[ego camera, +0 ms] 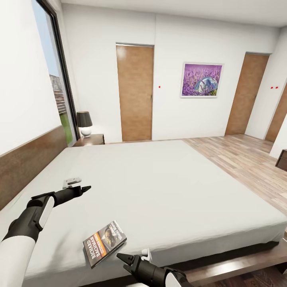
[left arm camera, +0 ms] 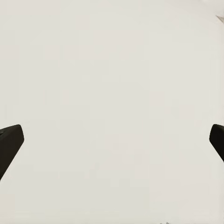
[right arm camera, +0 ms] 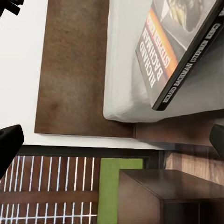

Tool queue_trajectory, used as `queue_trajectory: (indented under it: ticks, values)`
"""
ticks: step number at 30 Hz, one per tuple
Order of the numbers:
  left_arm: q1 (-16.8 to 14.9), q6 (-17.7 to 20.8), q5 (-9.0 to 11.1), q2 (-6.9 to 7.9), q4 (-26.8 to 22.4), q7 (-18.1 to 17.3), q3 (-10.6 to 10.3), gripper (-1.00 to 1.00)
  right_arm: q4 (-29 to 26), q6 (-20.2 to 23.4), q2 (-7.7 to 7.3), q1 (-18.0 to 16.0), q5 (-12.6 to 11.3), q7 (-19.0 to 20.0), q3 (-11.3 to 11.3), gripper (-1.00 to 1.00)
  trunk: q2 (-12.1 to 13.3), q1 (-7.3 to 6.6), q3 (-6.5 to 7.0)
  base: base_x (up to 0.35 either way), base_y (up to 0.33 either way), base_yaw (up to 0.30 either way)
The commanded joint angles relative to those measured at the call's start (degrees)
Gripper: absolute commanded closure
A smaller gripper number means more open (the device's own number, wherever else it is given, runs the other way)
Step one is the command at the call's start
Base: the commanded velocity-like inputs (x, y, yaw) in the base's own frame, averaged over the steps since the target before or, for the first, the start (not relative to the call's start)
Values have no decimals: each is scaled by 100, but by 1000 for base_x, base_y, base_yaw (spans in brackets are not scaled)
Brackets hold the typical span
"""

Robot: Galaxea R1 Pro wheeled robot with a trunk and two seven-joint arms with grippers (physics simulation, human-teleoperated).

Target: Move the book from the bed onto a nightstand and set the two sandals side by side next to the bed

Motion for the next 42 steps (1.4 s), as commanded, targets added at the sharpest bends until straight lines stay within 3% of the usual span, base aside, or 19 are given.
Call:
queue_trajectory:
  ticks: [1, 23, 42]
  values:
    - [-3, 42, 35, -1, -4, -8, 11, -100, -1, 46, 0, -4, -45, -1, 3, -100, -3, -1, -6, 0, 0, 0]
    - [8, 18, 36, -3, -56, -8, 10, -100, -2, 77, 0, -82, -42, -18, 16, -100, -3, -1, -6, 0, 0, 0]
    - [14, 17, 35, -9, -147, -8, 10, -100, -3, 247, 0, -84, -24, 94, 306, -100, -3, -1, -6, 0, 0, 0]
